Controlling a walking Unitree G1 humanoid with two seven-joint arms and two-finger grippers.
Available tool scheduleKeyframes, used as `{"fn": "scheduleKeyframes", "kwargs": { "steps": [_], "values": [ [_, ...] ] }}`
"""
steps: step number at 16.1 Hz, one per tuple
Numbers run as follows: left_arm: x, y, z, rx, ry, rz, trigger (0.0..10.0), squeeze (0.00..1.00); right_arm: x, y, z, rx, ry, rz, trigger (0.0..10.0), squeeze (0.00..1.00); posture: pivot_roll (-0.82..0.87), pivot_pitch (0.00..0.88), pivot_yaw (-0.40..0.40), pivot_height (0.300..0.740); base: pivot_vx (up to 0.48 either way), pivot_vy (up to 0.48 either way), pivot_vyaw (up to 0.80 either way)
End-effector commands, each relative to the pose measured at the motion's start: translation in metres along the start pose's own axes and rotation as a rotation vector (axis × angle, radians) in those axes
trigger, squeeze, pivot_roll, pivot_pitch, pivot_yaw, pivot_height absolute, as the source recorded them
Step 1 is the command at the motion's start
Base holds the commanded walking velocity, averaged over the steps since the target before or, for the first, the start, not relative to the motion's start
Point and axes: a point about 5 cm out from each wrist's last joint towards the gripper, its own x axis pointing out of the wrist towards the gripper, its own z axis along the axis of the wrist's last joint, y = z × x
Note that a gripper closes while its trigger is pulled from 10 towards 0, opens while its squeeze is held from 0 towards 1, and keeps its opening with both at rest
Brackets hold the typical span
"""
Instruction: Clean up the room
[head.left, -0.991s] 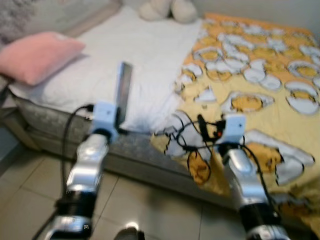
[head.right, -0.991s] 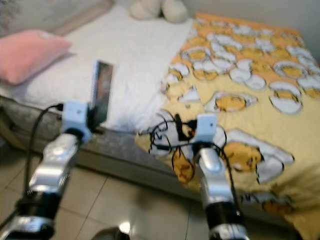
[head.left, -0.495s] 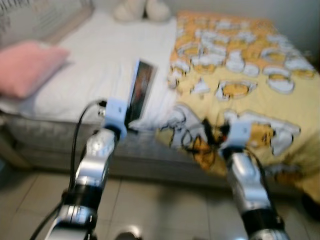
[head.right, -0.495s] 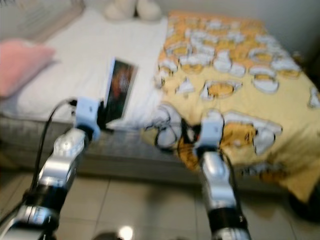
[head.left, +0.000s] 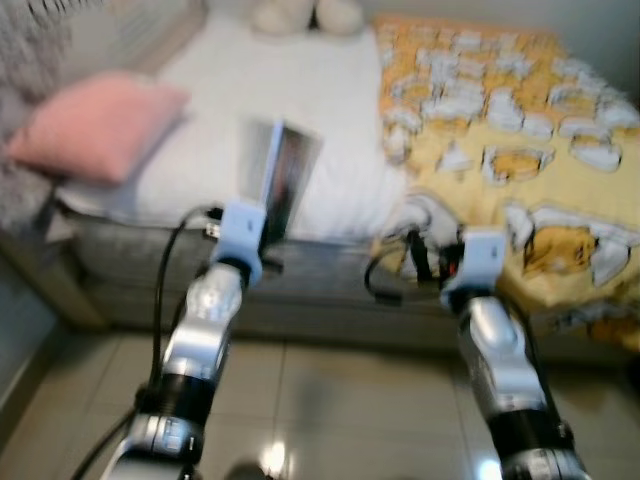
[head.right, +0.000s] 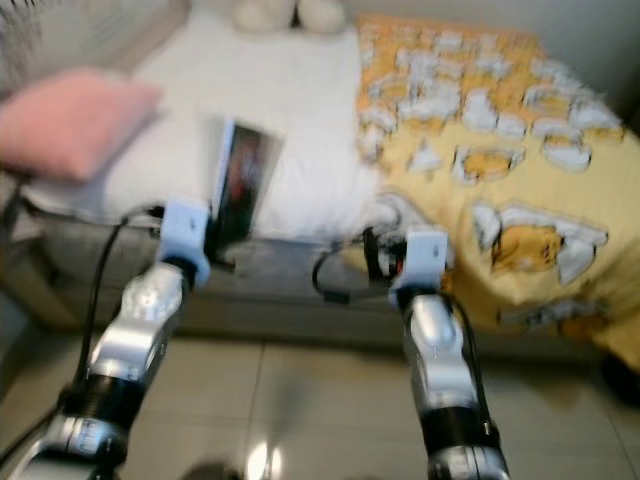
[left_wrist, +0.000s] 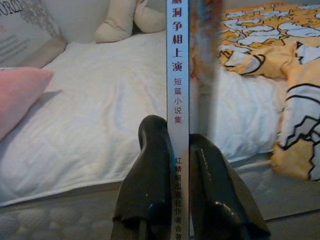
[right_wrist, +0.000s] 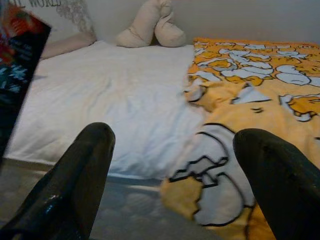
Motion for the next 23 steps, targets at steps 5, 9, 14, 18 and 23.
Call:
{"fn": "scheduleKeyframes", "kwargs": {
  "steps": [5, 9, 14, 18, 23],
  "values": [
    [-0.001, 0.013, 0.012, -0.004, -0.06, 0.056, 10.0, 0.0, 0.003, 0.011, -0.002, 0.006, 0.014, 0.046, 10.0, 0.15, 0.08, 0.0, -0.048, 0.74, 0.38, 0.0, 0.0],
    [0.0, 0.019, 0.012, 0.007, -0.052, 0.081, 10.0, 0.0, 0.004, 0.014, -0.003, 0.008, 0.018, 0.058, 10.0, 0.15, 0.08, 0.0, -0.046, 0.74, 0.459, 0.0, 0.0],
    [-0.001, 0.02, 0.007, -0.008, -0.021, 0.083, 10.0, 0.0, 0.002, 0.013, -0.005, 0.003, 0.02, 0.063, 10.0, 0.15, 0.08, 0.0, -0.039, 0.74, 0.436, 0.05, 0.0],
    [0.0, 0.019, 0.005, -0.015, -0.008, 0.082, 10.0, 0.0, -0.001, 0.012, -0.007, 0.007, 0.026, 0.056, 10.0, 0.15, 0.07, 0.0, -0.033, 0.74, 0.39, 0.278, 0.0],
    [0.001, 0.02, 0.006, -0.013, -0.004, 0.081, 10.0, 0.0, -0.004, 0.012, -0.009, 0.012, 0.027, 0.047, 10.0, 0.15, 0.06, 0.0, -0.022, 0.74, 0.386, 0.283, 0.0]
  ]
}}
